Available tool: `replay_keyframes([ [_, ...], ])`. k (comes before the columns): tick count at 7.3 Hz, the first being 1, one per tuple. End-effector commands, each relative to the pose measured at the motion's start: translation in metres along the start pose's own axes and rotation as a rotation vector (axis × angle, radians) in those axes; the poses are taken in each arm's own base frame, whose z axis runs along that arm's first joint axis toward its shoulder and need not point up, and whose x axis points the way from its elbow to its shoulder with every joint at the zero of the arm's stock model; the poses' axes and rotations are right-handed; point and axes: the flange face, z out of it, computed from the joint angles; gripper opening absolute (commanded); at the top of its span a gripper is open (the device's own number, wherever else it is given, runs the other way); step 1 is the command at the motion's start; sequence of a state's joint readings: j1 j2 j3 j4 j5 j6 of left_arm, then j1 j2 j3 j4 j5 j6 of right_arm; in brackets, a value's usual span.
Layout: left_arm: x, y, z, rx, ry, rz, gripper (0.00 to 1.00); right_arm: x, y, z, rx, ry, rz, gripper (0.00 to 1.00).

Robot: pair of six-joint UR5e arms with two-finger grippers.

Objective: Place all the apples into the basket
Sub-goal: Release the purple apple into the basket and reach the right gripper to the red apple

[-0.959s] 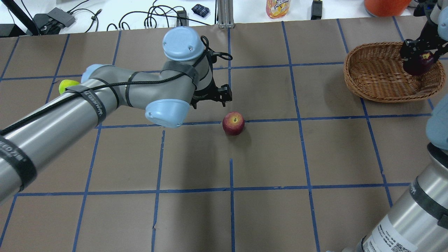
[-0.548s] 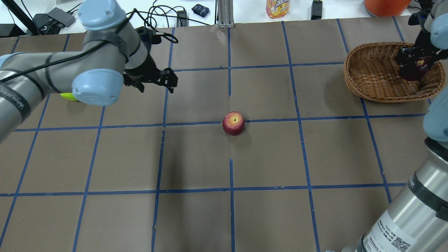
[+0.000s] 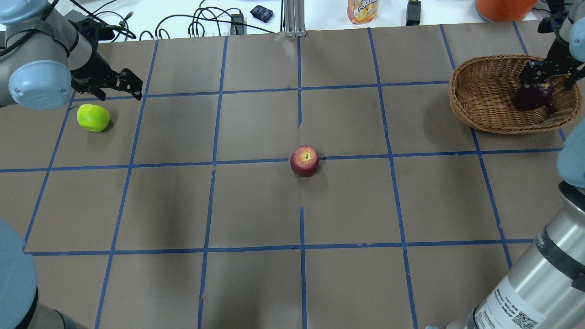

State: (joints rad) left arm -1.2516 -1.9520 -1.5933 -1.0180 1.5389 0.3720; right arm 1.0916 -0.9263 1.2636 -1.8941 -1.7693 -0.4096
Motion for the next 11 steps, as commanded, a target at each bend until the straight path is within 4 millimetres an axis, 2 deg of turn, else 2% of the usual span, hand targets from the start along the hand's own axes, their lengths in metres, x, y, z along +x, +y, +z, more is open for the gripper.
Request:
replay_keyframes([
  [1, -0.056, -0.007, 0.042, -0.005, -0.013, 0.170, 1.00, -0.060, 0.025, -0.066, -0.045, -0.163, 0.010, 1.00],
  [2, -0.086, -0.006, 0.052, 0.000, -0.023, 0.173, 1.00, -0.124, 0.037, -0.103, -0.052, -0.184, 0.067, 1.00],
  [3, -0.106, -0.008, 0.064, 0.004, -0.056, 0.210, 1.00, -0.203, 0.046, -0.116, -0.083, -0.173, 0.102, 1.00],
  [4, -0.122, -0.008, 0.077, -0.007, -0.070, 0.244, 1.00, -0.254, 0.054, -0.125, -0.087, -0.182, 0.121, 1.00],
  [7, -0.143, -0.001, 0.116, -0.032, -0.056, 0.231, 1.00, -0.391, 0.087, -0.121, -0.135, -0.216, 0.239, 1.00],
  [9, -0.146, -0.002, 0.133, -0.022, -0.063, 0.232, 0.99, -0.452, 0.103, -0.107, -0.231, -0.294, 0.360, 1.00],
  [10, -0.145, -0.003, 0.132, -0.018, -0.065, 0.238, 0.70, -0.489, 0.115, -0.092, -0.258, -0.273, 0.331, 1.00],
  [11, -0.145, -0.003, 0.127, -0.012, -0.070, 0.240, 0.57, -0.516, 0.121, -0.079, -0.243, -0.272, 0.325, 1.00],
])
